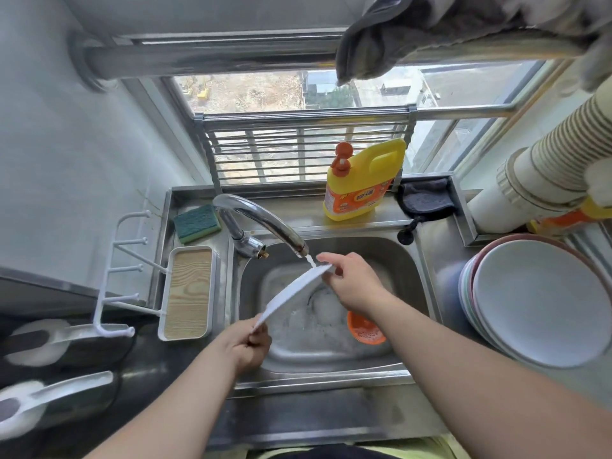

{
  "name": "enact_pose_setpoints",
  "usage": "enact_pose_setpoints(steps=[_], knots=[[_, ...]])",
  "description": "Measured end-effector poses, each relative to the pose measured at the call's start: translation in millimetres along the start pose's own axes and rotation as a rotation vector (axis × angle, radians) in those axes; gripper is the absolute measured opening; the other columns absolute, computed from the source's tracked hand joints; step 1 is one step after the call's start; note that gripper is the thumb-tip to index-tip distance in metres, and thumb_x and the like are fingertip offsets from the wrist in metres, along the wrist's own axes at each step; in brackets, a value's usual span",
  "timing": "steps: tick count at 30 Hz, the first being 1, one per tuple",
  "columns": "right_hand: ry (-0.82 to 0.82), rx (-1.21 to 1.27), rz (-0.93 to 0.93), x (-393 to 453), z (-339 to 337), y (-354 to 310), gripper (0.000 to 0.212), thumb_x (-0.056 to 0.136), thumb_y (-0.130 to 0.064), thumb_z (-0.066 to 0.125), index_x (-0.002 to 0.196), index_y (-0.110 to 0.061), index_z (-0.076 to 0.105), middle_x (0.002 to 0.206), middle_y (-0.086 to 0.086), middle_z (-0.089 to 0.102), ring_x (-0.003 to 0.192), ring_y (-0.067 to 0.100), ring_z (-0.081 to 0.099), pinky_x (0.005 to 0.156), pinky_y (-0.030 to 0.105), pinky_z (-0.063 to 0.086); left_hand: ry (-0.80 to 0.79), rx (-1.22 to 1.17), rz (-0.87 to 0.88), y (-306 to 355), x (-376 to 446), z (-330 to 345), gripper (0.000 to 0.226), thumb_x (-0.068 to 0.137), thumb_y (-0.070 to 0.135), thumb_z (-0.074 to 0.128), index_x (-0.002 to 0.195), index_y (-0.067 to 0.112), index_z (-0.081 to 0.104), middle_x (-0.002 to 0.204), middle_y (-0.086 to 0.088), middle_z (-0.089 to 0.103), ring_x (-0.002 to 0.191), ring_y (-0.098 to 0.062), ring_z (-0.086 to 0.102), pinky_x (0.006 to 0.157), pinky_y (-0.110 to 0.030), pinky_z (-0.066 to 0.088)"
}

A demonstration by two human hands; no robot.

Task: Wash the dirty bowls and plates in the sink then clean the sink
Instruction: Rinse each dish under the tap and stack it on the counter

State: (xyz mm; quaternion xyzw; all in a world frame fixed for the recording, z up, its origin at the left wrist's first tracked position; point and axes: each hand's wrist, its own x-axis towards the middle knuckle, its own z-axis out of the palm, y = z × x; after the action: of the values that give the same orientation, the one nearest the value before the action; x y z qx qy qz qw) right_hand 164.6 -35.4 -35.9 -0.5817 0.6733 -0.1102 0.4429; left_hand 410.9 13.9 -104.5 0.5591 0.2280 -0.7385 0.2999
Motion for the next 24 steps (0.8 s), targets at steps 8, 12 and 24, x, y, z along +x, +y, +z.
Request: enact_pose_setpoints(steps=[8, 12, 24], knots=[[0.119, -0.314, -0.355, 2, 5, -9, 0.014, 0.101, -0.035, 0.066, 0.110, -0.039, 0.076, 0.111, -0.003, 0.046, 0.106, 0.024, 0.044, 0.080, 0.039, 0.048, -0.038, 0.004, 0.070, -2, 2, -21, 0.022, 0.109, 0.013, 0.047, 0.090, 0.011, 0.057, 0.054, 0.000, 0.047, 0.030, -0.004, 0.034, 0.026, -0.014, 0.025], [0.114, -0.185, -0.432, 0, -11, 10, 0.008, 0.097, -0.021, 0.071, 0.100, -0.021, 0.079, 0.118, -0.003, 0.068, 0.108, 0.024, 0.063, 0.090, 0.038, 0.052, -0.036, 0.156, 0.072, -15, -8, 1, 0.031, 0.099, 0.006, 0.048, 0.092, 0.002, 0.078, 0.086, -0.015, 0.073, 0.056, -0.017, 0.061, 0.052, -0.022, 0.048], [0.343, 0.223, 0.254, -39, -53, 117, 0.025, 0.104, -0.027, 0.057, 0.083, -0.013, 0.059, 0.076, 0.004, 0.068, 0.077, 0.025, 0.061, 0.072, 0.042, 0.049, -0.009, 0.779, 0.302, -55, -1, 95, 0.040, 0.109, 0.055, 0.040, 0.127, 0.028, 0.066, 0.102, 0.005, 0.064, 0.091, -0.018, 0.057, 0.083, -0.030, 0.047]])
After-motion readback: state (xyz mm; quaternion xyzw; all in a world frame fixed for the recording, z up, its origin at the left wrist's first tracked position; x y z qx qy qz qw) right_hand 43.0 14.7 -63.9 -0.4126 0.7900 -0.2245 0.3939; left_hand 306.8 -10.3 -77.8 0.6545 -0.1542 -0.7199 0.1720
